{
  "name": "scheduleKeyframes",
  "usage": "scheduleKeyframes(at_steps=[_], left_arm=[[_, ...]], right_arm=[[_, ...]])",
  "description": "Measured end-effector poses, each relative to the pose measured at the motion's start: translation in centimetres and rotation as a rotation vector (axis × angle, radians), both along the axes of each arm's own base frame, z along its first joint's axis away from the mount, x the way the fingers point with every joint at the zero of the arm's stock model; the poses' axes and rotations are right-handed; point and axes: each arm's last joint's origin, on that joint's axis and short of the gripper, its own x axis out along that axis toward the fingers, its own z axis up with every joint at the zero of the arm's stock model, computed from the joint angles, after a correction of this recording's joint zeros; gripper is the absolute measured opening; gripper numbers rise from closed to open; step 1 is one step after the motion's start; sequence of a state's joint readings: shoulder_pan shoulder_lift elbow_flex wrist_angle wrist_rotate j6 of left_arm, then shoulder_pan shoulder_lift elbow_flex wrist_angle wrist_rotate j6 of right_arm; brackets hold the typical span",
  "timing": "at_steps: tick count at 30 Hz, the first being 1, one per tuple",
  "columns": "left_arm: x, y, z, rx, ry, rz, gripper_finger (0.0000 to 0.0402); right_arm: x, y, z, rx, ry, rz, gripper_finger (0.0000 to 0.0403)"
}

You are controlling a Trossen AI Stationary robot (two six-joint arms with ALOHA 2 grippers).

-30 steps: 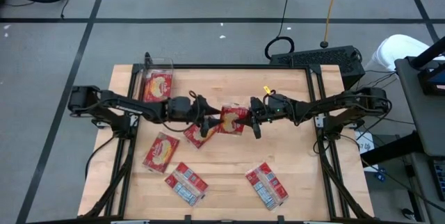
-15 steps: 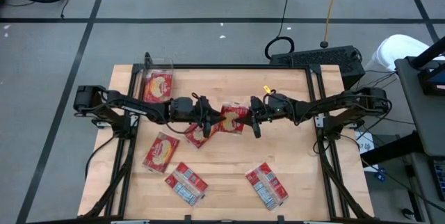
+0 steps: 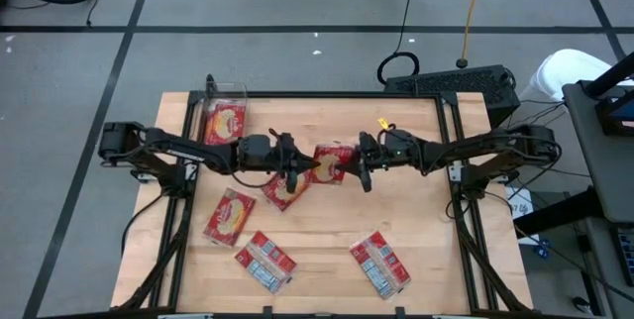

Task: Sort popcorn bags into baskets
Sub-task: Put the red popcorn bag into the transparent bin

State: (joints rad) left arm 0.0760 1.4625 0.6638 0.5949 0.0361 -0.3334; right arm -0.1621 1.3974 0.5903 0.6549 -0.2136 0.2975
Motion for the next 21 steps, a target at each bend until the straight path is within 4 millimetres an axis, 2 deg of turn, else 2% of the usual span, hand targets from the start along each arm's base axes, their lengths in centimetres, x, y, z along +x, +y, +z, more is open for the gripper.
scheduleKeyframes(at_steps=[6, 12, 15, 21], left_arm=[[-1.4, 0.8, 1.6, 0.021, 0.008, 0.018, 0.0014], [-3.6, 2.2, 3.5, 0.003, 0.027, 0.08, 0.001], [-5.3, 2.7, 4.7, -0.034, 0.038, 0.12, 0.0014], [-10.1, 3.9, 6.6, -0.163, 0.088, 0.269, 0.001]], right_arm=[[-1.0, -0.6, 0.6, -0.032, -0.017, -0.024, 0.0143], [-2.9, -1.1, 0.5, -0.111, -0.034, -0.043, 0.0168], [-3.9, -1.2, -0.2, -0.161, -0.018, -0.042, 0.0169], [-5.2, -1.0, -1.7, -0.227, -0.016, -0.033, 0.0168]])
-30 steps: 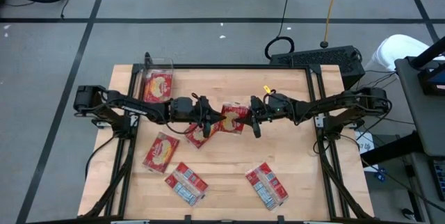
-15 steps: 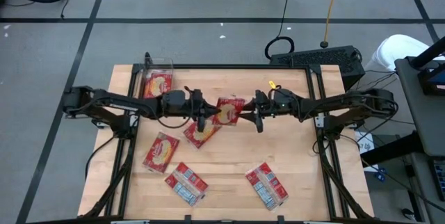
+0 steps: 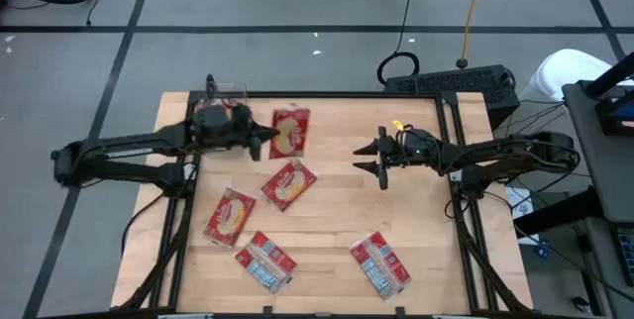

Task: Sort popcorn bags into baskets
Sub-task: Put the red popcorn bag into the transparent bin

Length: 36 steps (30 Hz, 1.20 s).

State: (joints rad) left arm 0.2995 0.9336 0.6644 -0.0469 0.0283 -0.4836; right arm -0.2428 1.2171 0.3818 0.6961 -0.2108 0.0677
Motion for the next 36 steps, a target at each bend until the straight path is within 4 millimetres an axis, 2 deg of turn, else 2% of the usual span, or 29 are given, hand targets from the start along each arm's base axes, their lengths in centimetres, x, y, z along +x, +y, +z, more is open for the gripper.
scheduleKeyframes(at_steps=[7, 10, 14, 19, 27, 36], left_arm=[[-5.8, 0.8, 3.1, -0.081, 0.03, 0.197, 0.001], [-8.0, 0.9, 4.4, -0.099, 0.106, 0.272, 0.001], [-10.0, 1.2, 5.6, -0.113, 0.225, 0.388, 0.001], [-10.9, 2.0, 5.9, -0.085, 0.3, 0.481, 0.0014], [-11.4, 4.4, 4.2, -0.144, 0.466, 0.568, 0.001], [-10.3, 7.5, 2.1, -0.268, 0.569, 0.459, 0.0019]], right_arm=[[-1.3, 0.4, -1.5, -0.022, -0.013, 0.005, 0.0167], [-1.8, 0.5, -1.9, -0.018, -0.04, 0.004, 0.0167], [-2.4, 0.6, -2.3, -0.022, -0.063, 0.003, 0.0167], [-2.9, 0.8, -2.8, -0.031, -0.058, 0.006, 0.0167], [-2.9, 1.1, -2.9, -0.015, -0.054, 0.02, 0.0167], [-2.8, 1.5, -2.7, -0.018, -0.072, 0.04, 0.0167]])
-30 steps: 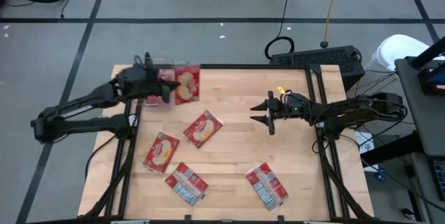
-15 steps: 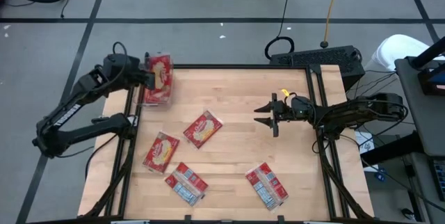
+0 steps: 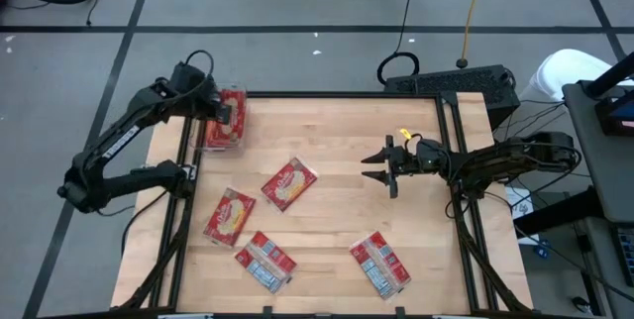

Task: Sort popcorn bags into baskets
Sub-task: Put the red popcorn bag into the transparent bin

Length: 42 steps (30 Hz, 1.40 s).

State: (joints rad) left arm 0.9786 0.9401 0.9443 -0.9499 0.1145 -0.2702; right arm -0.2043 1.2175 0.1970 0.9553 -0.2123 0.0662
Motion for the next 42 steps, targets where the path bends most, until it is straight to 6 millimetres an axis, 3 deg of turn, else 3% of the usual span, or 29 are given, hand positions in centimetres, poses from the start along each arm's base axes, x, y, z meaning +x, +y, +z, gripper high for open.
scheduleKeyframes(at_steps=[6, 13, 32, 36, 42], left_arm=[[0.2, 1.7, -1.2, -0.071, 0.039, 0.026, 0.0011], [0.2, 2.5, -2.2, -0.121, 0.097, 0.05, 0.0036], [0.4, 2.9, -2.9, -0.144, 0.174, 0.104, 0.0043], [0.7, 2.6, -2.9, -0.121, 0.225, 0.096, 0.007], [1.2, 2.3, -2.9, -0.081, 0.279, 0.133, 0.0143]], right_arm=[[0.0, 0.2, 0.0, 0.0, 0.002, 0.01, 0.0167], [0.0, 0.2, 0.0, 0.001, 0.002, 0.01, 0.0167], [0.0, 0.2, 0.0, 0.019, 0.003, 0.007, 0.0167], [0.0, 0.2, 0.0, 0.02, 0.003, 0.007, 0.0167], [0.0, 0.2, 0.0, 0.019, 0.003, 0.007, 0.0167]])
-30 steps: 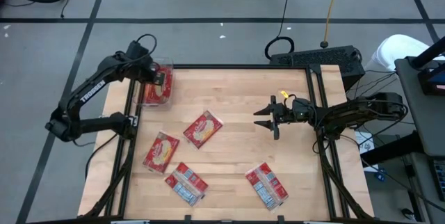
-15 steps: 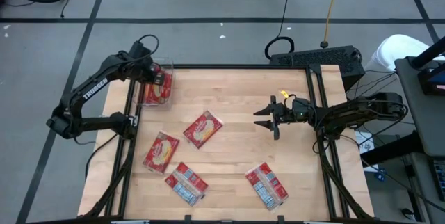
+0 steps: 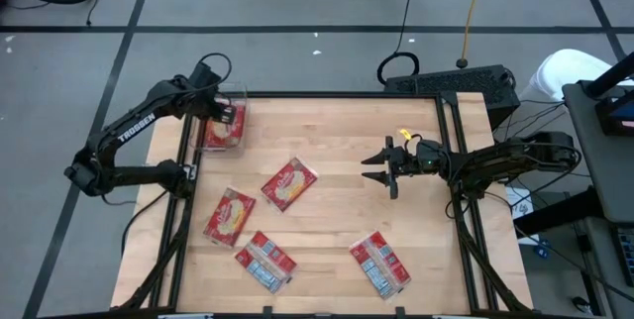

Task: Sort popcorn bags into baskets
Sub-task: Put the red popcorn bag into the transparent bin

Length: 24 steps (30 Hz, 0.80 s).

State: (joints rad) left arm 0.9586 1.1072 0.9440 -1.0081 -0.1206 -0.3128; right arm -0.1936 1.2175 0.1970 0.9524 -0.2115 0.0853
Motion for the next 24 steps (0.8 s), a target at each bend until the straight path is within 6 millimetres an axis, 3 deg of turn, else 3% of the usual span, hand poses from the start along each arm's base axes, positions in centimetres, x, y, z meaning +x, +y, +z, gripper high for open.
scheduleKeyframes(at_steps=[5, 15, 19, 24], left_arm=[[0.2, -0.1, 0.0, 0.029, 0.026, 0.01, 0.018], [1.9, -0.8, 0.3, 0.091, 0.026, -0.118, 0.0185], [4.6, -2.2, 1.1, 0.199, -0.066, -0.299, 0.0165], [8.4, -6.0, 3.1, 0.364, -0.27, -0.531, 0.0129]], right_arm=[[0.0, 0.0, 0.0, 0.0, 0.0, 0.0, 0.0167], [0.0, 0.0, 0.0, 0.001, 0.0, 0.0, 0.0167], [0.0, 0.0, 0.0, 0.013, 0.0, -0.003, 0.0167], [0.0, 0.1, 0.0, 0.076, 0.002, -0.01, 0.0167]])
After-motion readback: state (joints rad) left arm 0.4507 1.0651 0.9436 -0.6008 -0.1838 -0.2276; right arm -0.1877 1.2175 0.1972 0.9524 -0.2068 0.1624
